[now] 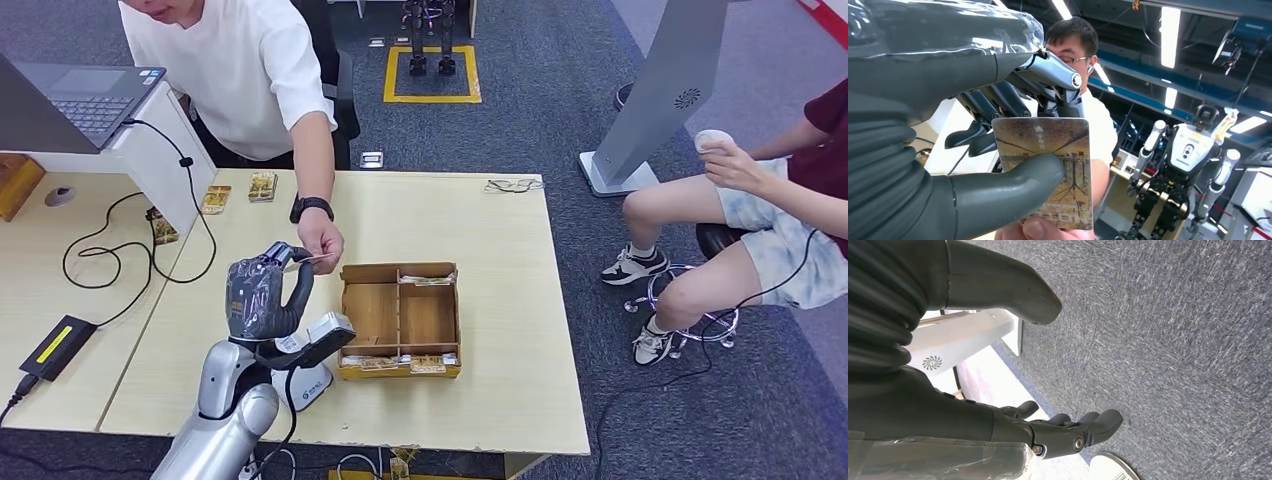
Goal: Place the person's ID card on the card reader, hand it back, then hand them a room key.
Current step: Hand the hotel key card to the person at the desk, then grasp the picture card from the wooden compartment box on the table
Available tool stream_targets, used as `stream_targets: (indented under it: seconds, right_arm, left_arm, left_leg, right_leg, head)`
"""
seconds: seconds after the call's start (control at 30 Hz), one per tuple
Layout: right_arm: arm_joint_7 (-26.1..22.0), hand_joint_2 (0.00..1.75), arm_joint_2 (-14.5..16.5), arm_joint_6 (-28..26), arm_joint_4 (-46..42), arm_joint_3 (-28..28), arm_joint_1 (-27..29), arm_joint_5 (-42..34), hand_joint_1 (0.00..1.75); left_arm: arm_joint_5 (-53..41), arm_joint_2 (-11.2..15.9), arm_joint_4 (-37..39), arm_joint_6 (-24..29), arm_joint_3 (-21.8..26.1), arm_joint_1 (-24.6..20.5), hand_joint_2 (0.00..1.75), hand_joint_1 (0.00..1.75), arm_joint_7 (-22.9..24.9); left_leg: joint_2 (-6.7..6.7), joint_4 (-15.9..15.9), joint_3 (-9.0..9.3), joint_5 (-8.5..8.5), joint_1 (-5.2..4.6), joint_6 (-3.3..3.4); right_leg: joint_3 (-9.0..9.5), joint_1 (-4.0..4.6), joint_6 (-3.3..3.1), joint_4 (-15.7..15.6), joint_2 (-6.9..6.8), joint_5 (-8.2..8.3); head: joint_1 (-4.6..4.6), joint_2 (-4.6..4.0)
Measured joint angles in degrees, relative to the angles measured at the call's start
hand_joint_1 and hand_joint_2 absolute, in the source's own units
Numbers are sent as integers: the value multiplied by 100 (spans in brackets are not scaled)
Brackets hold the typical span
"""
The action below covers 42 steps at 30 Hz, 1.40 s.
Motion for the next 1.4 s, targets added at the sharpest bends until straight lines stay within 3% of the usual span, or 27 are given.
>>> stream_targets:
  seconds: [0.3, 0.33, 0.47, 0.8, 0.93, 1.0, 1.13, 1.4]
  right_arm:
    - [4, 175, 0, 5, 2, 0, 5, 0, 0]
    - [10, 175, 0, 6, 2, 0, 5, 0, 0]
    - [15, 175, 0, 7, 2, 0, 6, 0, 0]
    - [31, 175, 1, 2, 9, 0, 9, 0, 0]
    - [31, 175, 4, 2, 10, 0, 10, -1, 0]
    - [28, 175, 7, 4, 11, 0, 10, -3, 0]
    - [22, 175, 10, 7, 23, -1, 12, -5, 0]
    - [-34, 175, 43, 5, 33, -56, 42, -86, 0]
  left_arm:
    - [-11, -26, -45, -75, 0, -27, 175, 175, 0]
    - [-11, -26, -45, -94, 0, -29, 175, 168, 0]
    - [-11, -26, -45, -146, 0, -33, 175, 0, 1]
    - [109, -36, -45, -80, 0, -31, 175, 0, -96]
    - [151, -37, -45, -69, 0, -28, 0, 0, -103]
    - [169, -35, -45, -54, 0, -20, 0, 0, -108]
    - [265, -33, -82, -25, 0, 23, 175, 0, -204]
    - [872, 96, -633, -115, -2, 378, 175, 0, -878]
  left_leg:
    - [0, 0, -1, 0, 0, 0]
    - [0, 0, -1, 0, 0, 0]
    - [0, 0, -1, 0, 0, 0]
    - [0, 0, -1, 0, 0, 0]
    - [0, 0, -1, 0, 0, 0]
    - [0, 0, -2, 0, 0, 0]
    - [0, 0, -3, 0, 0, 0]
    - [0, 0, -5, -1, 0, 0]
  right_leg:
    - [-1, 0, 0, 0, 0, 0]
    - [-1, 0, 0, 0, 0, 0]
    - [-2, 0, 0, 0, 0, 0]
    - [-1, 0, 0, 0, 0, 0]
    - [-1, 0, 0, 0, 0, 0]
    - [-1, 0, 0, 0, 0, 0]
    - [-1, 0, 0, 0, 0, 0]
    - [-3, 0, 0, 0, -1, -2]
  head:
    - [0, 0]
    - [0, 0]
    - [0, 0]
    - [0, 0]
    - [0, 0]
    - [0, 0]
    - [0, 0]
    - [0, 0]
